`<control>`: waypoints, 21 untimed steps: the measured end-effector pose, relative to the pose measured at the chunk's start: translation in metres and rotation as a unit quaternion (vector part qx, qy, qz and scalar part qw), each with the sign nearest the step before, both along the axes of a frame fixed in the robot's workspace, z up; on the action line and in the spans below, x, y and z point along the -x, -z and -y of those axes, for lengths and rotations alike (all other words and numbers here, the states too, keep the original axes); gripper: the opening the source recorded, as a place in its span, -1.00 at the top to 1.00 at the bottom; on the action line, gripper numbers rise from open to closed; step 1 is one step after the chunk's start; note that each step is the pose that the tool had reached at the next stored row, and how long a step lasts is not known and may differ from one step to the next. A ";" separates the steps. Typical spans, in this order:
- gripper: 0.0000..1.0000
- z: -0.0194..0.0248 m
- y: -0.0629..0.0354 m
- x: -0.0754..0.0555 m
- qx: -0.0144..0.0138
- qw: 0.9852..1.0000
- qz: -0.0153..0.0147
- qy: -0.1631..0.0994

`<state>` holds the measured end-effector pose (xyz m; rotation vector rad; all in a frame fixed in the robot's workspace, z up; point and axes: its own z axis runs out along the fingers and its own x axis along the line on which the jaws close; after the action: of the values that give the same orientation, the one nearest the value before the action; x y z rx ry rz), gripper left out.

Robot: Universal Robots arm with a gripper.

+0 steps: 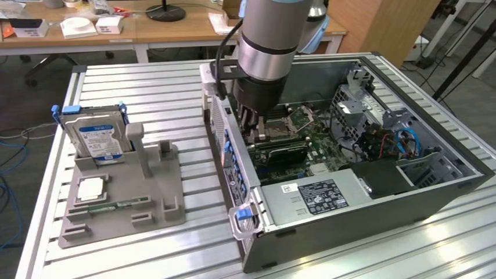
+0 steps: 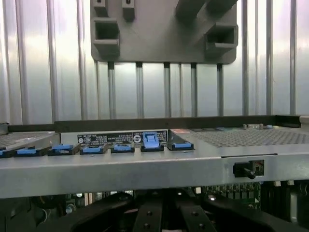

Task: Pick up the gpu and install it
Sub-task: 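Press down on the gpu until it lock into place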

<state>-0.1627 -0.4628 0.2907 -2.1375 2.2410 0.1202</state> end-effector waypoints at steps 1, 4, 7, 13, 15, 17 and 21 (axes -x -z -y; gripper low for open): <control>0.79 0.0004 -0.0008 -0.002 0.001 1.000 0.000 0.000; 0.79 0.0003 -0.0009 -0.013 0.000 1.000 0.000 0.000; 0.79 0.0003 -0.0009 -0.027 0.000 1.000 0.000 0.000; 0.79 0.0003 -0.0008 -0.054 0.000 1.000 -0.003 0.000; 0.79 0.0003 -0.0002 -0.063 0.000 1.000 -0.003 0.000; 0.79 0.0003 0.0015 -0.070 0.000 1.000 -0.003 -0.001; 0.79 0.0003 0.0066 -0.080 0.000 1.000 -0.003 -0.002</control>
<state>-0.0827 -0.4631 0.2841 -2.1443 2.2410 0.1275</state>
